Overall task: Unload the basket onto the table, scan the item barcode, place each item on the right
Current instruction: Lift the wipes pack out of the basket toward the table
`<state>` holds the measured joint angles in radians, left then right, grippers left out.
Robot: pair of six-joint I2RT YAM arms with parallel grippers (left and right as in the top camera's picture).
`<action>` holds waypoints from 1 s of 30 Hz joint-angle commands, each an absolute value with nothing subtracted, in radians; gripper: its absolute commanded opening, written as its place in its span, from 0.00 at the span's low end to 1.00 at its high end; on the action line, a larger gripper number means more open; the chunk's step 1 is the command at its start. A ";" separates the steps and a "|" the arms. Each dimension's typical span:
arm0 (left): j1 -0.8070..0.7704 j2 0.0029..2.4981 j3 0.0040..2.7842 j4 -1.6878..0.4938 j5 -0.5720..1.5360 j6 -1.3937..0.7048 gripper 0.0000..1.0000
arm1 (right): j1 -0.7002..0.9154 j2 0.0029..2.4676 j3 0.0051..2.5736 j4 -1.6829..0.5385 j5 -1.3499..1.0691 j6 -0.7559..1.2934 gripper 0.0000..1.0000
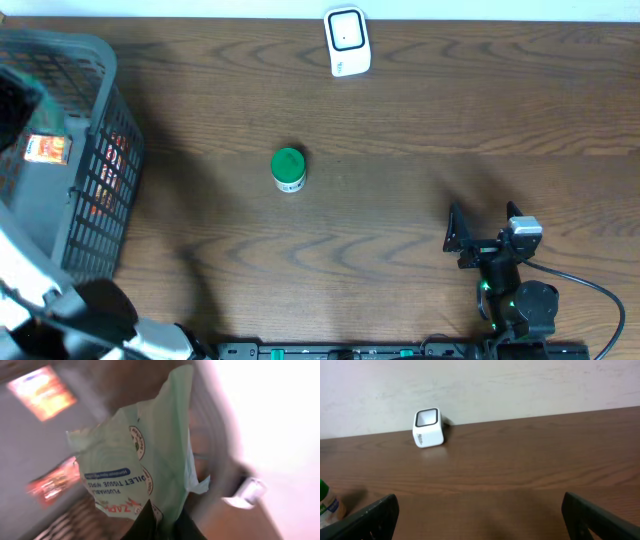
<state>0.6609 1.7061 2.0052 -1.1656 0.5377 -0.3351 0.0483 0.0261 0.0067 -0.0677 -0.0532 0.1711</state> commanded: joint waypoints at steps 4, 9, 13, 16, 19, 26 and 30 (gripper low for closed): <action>0.664 1.504 2.024 -1.100 0.760 -0.283 0.07 | 0.054 0.026 0.006 -0.072 -0.058 0.156 0.99; 0.653 1.429 2.019 -1.098 0.955 -0.223 0.07 | 0.054 0.026 0.006 -0.071 -0.058 0.156 0.99; 0.605 1.433 2.006 -1.102 1.092 -0.142 0.07 | 0.054 0.026 0.006 -0.071 -0.058 0.156 0.99; 0.539 1.441 1.963 -1.102 1.227 0.025 0.07 | 0.054 0.026 0.006 -0.071 -0.058 0.156 0.99; 0.478 1.447 1.909 -1.102 1.316 0.203 0.07 | 0.054 0.026 0.006 -0.071 -0.058 0.156 0.99; 0.326 1.469 1.726 -1.100 1.435 0.539 0.07 | 0.054 0.026 0.006 -0.072 -0.058 0.156 0.99; 0.250 1.499 1.636 -1.096 1.476 0.624 0.07 | 0.054 0.026 0.006 -0.071 -0.058 0.156 0.99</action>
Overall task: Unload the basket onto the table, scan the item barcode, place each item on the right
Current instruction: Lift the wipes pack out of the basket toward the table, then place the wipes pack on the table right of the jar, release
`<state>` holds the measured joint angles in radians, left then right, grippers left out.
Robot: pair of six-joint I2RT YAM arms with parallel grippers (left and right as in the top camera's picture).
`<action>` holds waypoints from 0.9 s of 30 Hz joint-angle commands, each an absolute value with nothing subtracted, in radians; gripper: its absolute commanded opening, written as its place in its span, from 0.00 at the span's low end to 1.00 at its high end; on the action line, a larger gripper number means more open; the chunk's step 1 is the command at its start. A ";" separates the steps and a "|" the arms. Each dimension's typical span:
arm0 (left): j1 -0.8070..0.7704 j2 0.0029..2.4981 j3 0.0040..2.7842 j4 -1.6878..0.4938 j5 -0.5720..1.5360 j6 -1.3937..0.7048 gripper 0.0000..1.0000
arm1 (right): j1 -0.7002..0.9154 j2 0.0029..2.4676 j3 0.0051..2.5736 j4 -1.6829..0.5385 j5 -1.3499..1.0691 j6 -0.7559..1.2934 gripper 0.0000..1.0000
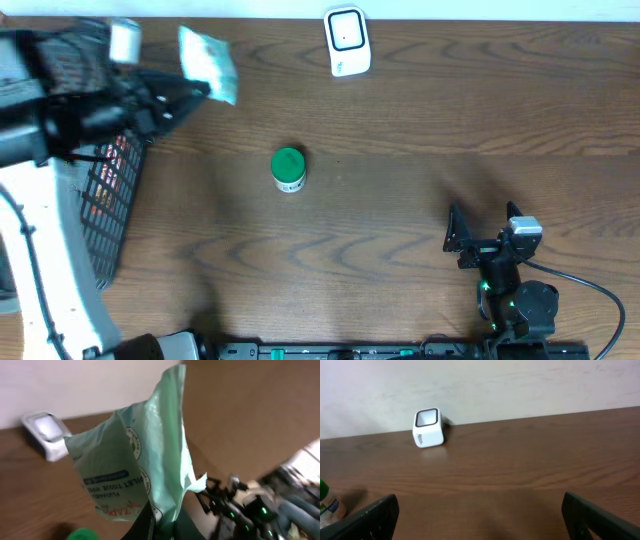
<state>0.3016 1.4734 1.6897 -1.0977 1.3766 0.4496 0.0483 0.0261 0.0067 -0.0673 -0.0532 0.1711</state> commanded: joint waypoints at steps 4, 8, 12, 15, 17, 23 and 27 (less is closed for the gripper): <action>0.143 1.567 1.555 -1.089 1.525 0.701 0.07 | 0.054 0.026 0.006 -0.071 -0.058 0.156 0.99; 0.047 1.646 1.540 -1.089 1.533 0.726 0.07 | 0.054 0.026 0.006 -0.071 -0.058 0.156 0.99; -0.054 1.741 1.540 -1.054 1.533 0.726 0.07 | 0.054 0.026 0.006 -0.071 -0.058 0.156 0.99; -0.123 1.818 1.540 -1.028 1.532 0.726 0.07 | 0.054 0.026 0.006 -0.072 -0.058 0.156 0.99; -0.163 1.866 1.540 -1.018 1.523 0.725 0.07 | 0.054 0.026 0.006 -0.071 -0.058 0.156 0.99; -0.262 1.997 1.540 -1.010 1.457 0.725 0.07 | 0.054 0.026 0.006 -0.071 -0.058 0.156 0.99; -0.312 2.087 1.540 -0.999 1.397 0.725 0.07 | 0.054 0.026 0.006 -0.071 -0.058 0.156 0.99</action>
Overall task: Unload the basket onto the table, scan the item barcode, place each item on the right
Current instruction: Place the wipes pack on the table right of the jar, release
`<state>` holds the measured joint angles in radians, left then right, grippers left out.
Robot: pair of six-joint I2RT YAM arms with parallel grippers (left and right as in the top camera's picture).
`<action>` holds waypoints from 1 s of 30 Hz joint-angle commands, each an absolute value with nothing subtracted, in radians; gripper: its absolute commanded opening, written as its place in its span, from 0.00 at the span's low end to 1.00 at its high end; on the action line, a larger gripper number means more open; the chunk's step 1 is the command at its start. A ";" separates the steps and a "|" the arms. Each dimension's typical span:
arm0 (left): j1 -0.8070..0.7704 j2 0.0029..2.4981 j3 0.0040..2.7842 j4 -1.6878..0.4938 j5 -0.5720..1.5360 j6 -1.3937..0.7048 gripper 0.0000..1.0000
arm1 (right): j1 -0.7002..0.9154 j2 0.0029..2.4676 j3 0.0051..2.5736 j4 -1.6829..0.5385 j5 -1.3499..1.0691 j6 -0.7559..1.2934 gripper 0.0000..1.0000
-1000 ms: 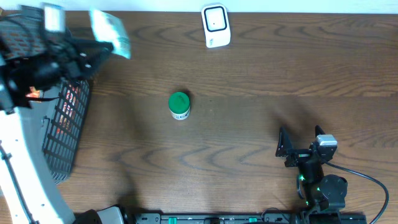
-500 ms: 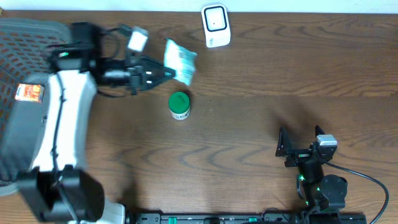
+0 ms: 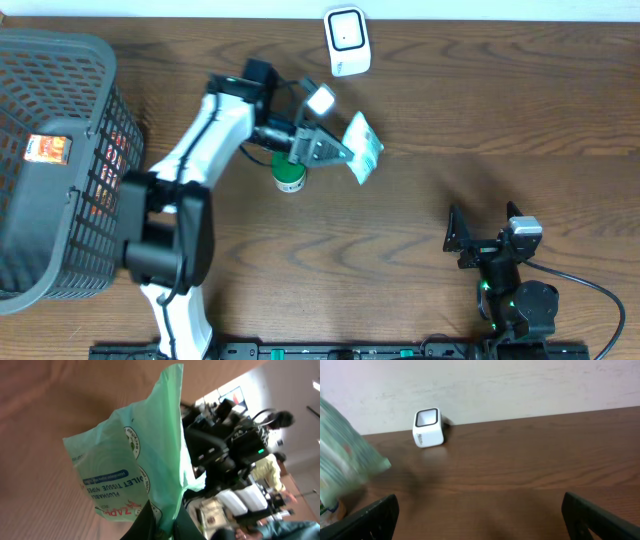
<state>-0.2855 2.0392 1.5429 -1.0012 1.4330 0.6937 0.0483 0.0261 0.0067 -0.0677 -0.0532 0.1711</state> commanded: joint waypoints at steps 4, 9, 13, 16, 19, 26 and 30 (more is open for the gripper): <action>-0.338 2.164 1.540 -0.986 1.345 0.725 0.07 | 0.054 0.026 0.006 -0.071 -0.058 0.156 0.99; -0.341 2.230 1.540 -0.960 1.280 0.721 0.07 | 0.054 0.026 0.006 -0.071 -0.058 0.156 0.99; -0.341 2.235 1.540 -0.955 1.174 0.720 0.08 | 0.054 0.026 0.006 -0.071 -0.058 0.156 0.99; -0.341 2.235 1.540 -0.933 1.081 0.661 0.07 | 0.054 0.026 0.006 -0.071 -0.058 0.156 0.99; -0.341 2.235 1.540 -0.875 0.982 0.546 0.25 | 0.054 0.026 0.006 -0.071 -0.058 0.156 0.99; -0.341 2.214 1.563 -0.802 0.947 0.423 0.50 | 0.054 0.026 0.006 -0.071 -0.058 0.156 0.99; -0.344 2.143 1.601 -0.802 0.890 0.336 0.60 | 0.054 0.026 0.006 -0.071 -0.058 0.156 0.99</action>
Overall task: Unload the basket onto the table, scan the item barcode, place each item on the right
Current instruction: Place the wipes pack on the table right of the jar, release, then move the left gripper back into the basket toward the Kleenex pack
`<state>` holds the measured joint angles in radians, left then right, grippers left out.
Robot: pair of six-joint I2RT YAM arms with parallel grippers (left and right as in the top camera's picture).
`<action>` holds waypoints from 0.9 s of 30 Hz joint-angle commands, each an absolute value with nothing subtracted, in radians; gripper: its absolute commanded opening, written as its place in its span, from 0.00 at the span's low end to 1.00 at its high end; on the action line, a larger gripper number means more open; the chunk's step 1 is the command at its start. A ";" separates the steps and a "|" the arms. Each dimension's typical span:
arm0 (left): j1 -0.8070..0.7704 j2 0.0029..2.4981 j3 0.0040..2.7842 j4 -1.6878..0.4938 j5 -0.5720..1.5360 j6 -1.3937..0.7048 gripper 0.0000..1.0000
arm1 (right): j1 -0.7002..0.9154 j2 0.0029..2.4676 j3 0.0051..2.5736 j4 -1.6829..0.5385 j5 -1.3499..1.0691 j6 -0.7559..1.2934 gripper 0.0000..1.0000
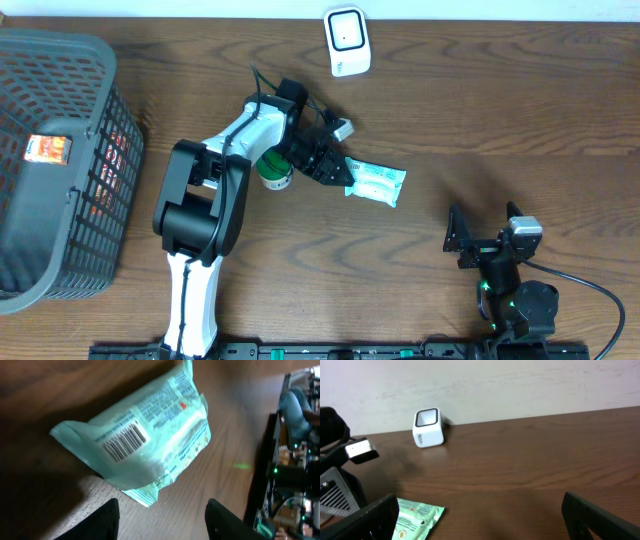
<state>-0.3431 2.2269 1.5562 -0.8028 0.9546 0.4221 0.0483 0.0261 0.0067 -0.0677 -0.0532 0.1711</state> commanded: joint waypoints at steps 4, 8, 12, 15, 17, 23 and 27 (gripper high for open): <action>-0.350 2.033 1.611 -0.800 0.848 0.288 0.74 | 0.054 0.026 0.006 -0.071 -0.058 0.156 0.99; -0.354 1.884 1.615 -0.785 0.749 0.193 0.83 | 0.054 0.026 0.006 -0.071 -0.058 0.156 0.99; -0.345 1.695 1.615 -0.764 0.474 0.025 0.93 | 0.054 0.026 0.006 -0.071 -0.058 0.156 0.99; -0.312 1.549 1.615 -0.760 0.213 -0.096 0.98 | 0.054 0.026 0.006 -0.071 -0.058 0.156 0.99; -0.264 1.448 1.615 -0.761 0.012 -0.192 0.98 | 0.054 0.026 0.006 -0.071 -0.058 0.156 0.99; 0.035 1.255 1.615 -0.797 -0.150 -0.384 0.98 | 0.054 0.026 0.006 -0.072 -0.058 0.156 0.99; 0.341 1.237 1.614 -0.873 -0.139 -0.534 0.98 | 0.054 0.026 0.006 -0.071 -0.058 0.156 0.99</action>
<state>0.1551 1.2232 1.6112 -0.8310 -0.0738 -0.3573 0.0483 0.0261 0.0067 -0.0677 -0.0532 0.1711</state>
